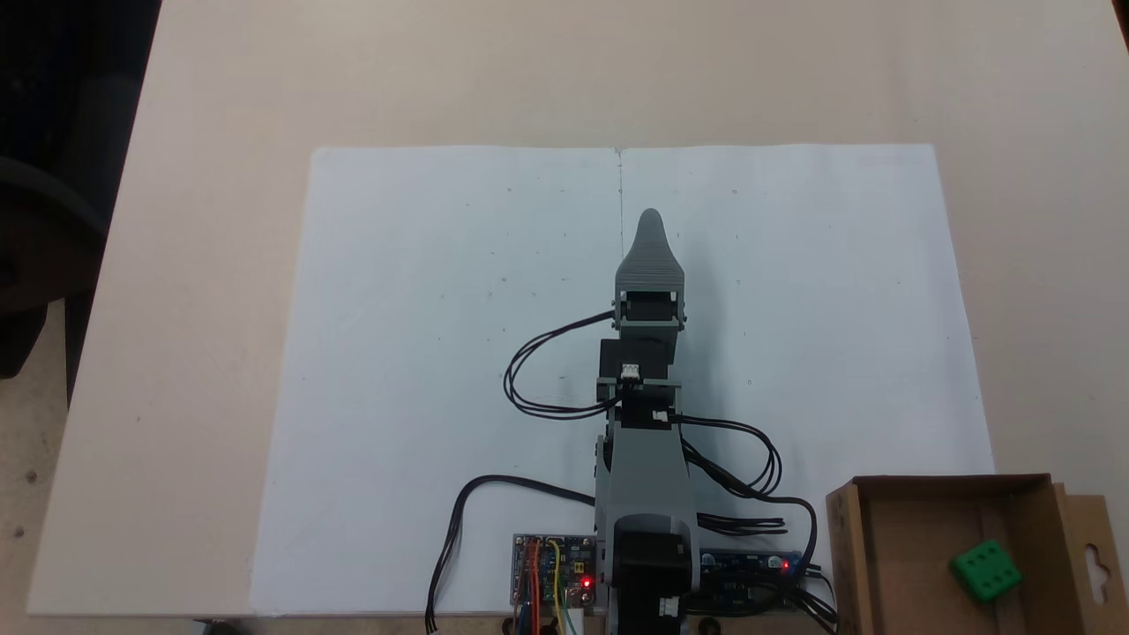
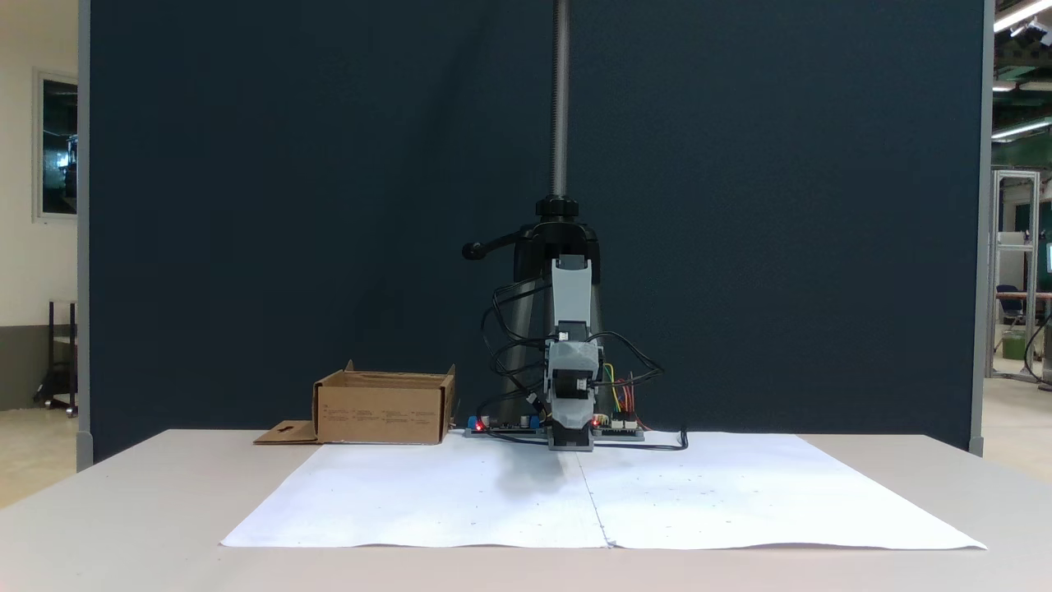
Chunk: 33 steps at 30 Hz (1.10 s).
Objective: Grasp a green dice and put it in the bin.
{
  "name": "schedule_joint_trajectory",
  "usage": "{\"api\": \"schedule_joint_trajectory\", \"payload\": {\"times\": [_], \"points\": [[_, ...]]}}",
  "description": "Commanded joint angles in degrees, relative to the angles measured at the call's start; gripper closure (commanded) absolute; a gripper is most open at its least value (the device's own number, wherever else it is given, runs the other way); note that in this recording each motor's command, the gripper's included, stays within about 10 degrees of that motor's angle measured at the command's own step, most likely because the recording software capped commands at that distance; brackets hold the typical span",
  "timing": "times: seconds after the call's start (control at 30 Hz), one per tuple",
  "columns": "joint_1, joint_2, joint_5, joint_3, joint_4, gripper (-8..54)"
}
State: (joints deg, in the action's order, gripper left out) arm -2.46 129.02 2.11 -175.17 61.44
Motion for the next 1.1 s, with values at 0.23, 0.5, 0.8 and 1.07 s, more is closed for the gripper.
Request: {"api": "schedule_joint_trajectory", "payload": {"times": [0.23, 0.5, 0.8, 1.07], "points": [[-0.26, 6.5, 3.78, -4.13, 10.62, -0.4], [-0.18, 6.5, 3.78, -4.13, 12.39, -0.4], [-0.44, 6.5, 3.87, -4.13, 15.56, -0.5], [-0.44, 6.5, 3.87, -4.13, 15.73, -0.5]]}}
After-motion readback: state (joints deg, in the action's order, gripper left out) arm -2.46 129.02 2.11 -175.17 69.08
